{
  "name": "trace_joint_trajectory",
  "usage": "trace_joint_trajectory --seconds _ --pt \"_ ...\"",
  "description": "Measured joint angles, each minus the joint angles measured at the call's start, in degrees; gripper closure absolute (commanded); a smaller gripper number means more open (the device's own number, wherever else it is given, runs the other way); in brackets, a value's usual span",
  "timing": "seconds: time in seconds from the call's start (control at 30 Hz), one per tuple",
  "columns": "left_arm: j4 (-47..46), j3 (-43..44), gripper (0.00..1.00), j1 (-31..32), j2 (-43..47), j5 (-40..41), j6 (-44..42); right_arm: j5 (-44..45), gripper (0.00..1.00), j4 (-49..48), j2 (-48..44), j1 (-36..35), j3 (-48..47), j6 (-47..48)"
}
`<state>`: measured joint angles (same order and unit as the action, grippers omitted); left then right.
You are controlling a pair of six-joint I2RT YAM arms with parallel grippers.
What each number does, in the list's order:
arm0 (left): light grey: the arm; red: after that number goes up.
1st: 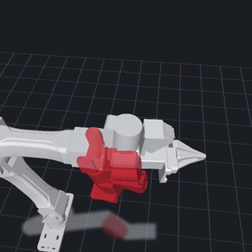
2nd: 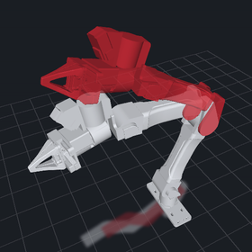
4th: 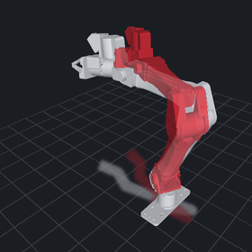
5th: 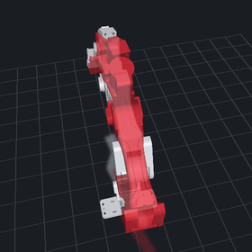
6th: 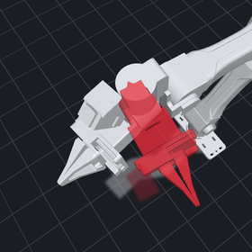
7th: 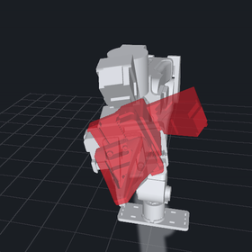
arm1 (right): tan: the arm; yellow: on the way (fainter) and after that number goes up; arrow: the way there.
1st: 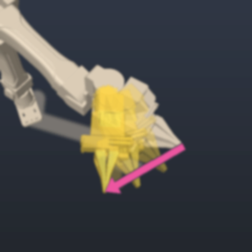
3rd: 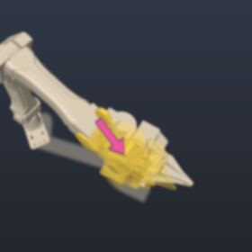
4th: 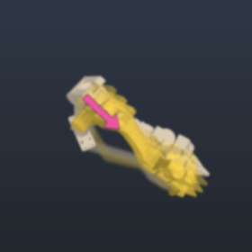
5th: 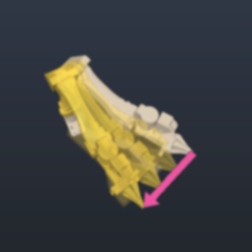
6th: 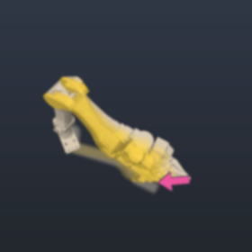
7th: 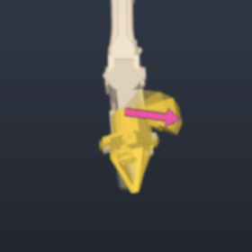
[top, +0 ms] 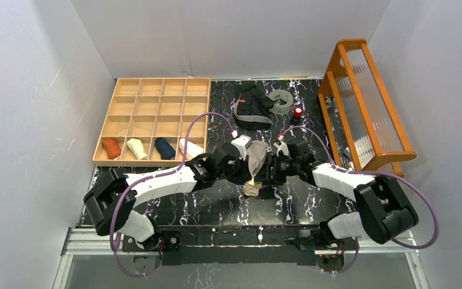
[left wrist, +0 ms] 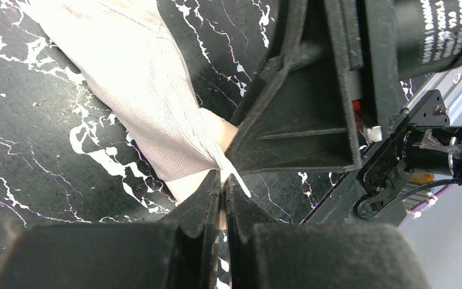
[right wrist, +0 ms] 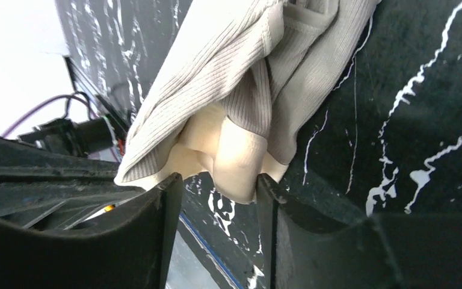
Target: Roll the underwear
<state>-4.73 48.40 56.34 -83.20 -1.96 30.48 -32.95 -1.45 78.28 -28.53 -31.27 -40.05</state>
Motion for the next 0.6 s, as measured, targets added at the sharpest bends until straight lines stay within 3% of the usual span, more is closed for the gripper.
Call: trace_joint_trajectory --seconds 0.23,0.6 --pt "0.0 0.0 1.0 0.0 -0.9 -0.7 0.0 0.0 0.41 -3.8 -4.4 0.0 5.6 -4.2" --pt "0.0 0.0 1.0 -0.3 -0.9 -0.8 0.0 4.6 0.42 -10.0 -8.4 0.0 10.4 2.8"
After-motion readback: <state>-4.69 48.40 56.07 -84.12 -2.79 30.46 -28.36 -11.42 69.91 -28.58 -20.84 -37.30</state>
